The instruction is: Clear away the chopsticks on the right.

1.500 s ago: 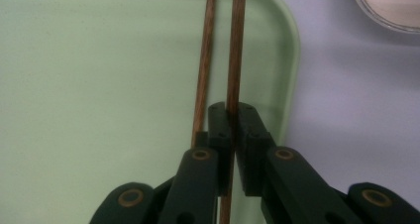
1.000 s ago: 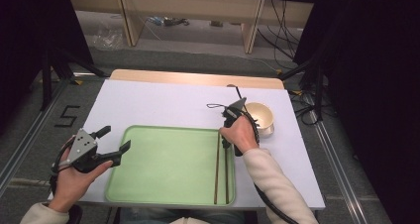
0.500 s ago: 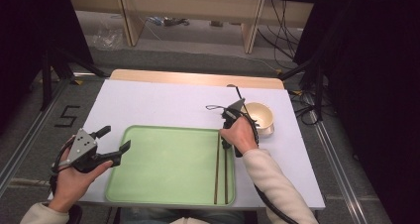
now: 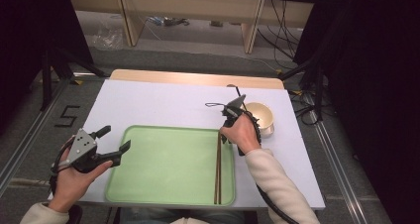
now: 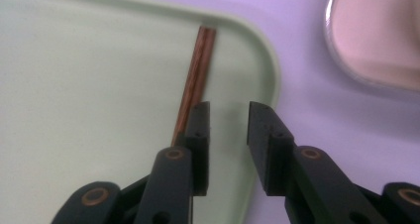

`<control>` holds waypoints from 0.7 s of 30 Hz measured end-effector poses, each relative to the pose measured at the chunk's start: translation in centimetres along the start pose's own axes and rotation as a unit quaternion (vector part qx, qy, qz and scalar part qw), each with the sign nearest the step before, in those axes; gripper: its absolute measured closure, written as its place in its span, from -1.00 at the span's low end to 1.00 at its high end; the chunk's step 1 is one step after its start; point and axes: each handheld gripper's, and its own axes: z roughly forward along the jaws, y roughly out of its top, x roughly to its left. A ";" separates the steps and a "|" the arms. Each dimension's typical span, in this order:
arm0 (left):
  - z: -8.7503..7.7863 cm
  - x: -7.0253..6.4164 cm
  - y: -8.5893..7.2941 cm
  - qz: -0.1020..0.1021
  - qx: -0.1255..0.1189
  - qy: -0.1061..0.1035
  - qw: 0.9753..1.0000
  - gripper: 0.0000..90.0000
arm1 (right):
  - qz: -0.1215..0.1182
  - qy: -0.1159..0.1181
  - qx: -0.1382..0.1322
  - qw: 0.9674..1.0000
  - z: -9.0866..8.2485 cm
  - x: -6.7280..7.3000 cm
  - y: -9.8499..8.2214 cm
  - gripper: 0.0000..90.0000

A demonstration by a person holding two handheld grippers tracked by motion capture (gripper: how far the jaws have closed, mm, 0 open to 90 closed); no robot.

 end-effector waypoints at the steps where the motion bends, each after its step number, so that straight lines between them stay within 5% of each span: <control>1: 0.0 0.0 0.0 0.004 0.000 0.001 1.000 -0.59 | -0.002 -0.003 -0.009 1.000 -0.2 0.0 -0.1 0.58; 4: 0.0 0.0 0.0 -0.002 -0.003 -0.001 1.000 -0.59 | 0.013 0.003 -0.020 1.000 -0.8 0.3 -0.4 0.53; 5: 0.0 0.1 0.0 0.005 0.000 0.001 1.000 -0.59 | -0.021 0.004 -0.039 0.999 -0.8 -0.1 -0.5 0.52; 6: 0.0 0.1 0.0 0.003 0.000 0.000 1.000 -0.59 | -0.013 -0.001 -0.050 0.999 -1.3 -0.1 -0.9 0.49; 12: 0.0 0.0 0.0 -0.001 -0.003 0.000 1.000 -0.59 | -0.062 -0.008 -0.095 0.994 -1.9 -0.5 -1.8 0.47; 13: 0.0 0.0 0.0 -0.001 -0.003 0.000 1.000 -0.59 | -0.103 -0.012 -0.122 0.987 -2.2 -1.0 -2.1 0.44; 16: 0.0 0.0 0.0 0.003 -0.003 0.000 1.000 -0.59 | -0.116 -0.016 -0.137 0.984 -2.6 -1.1 -2.4 0.43; 17: 0.0 0.0 0.1 0.005 -0.003 0.000 1.000 -0.59 | -0.149 -0.019 -0.164 0.975 -3.0 -1.6 -2.5 0.44; 18: 0.0 0.0 0.0 0.003 -0.002 0.000 1.000 -0.59 | -0.149 -0.019 -0.164 0.975 -3.0 -1.6 -2.5 0.44; 21: 0.0 0.0 0.0 0.002 -0.003 0.000 1.000 -0.59 | -0.204 -0.033 -0.190 0.960 -3.6 -1.8 -2.7 0.34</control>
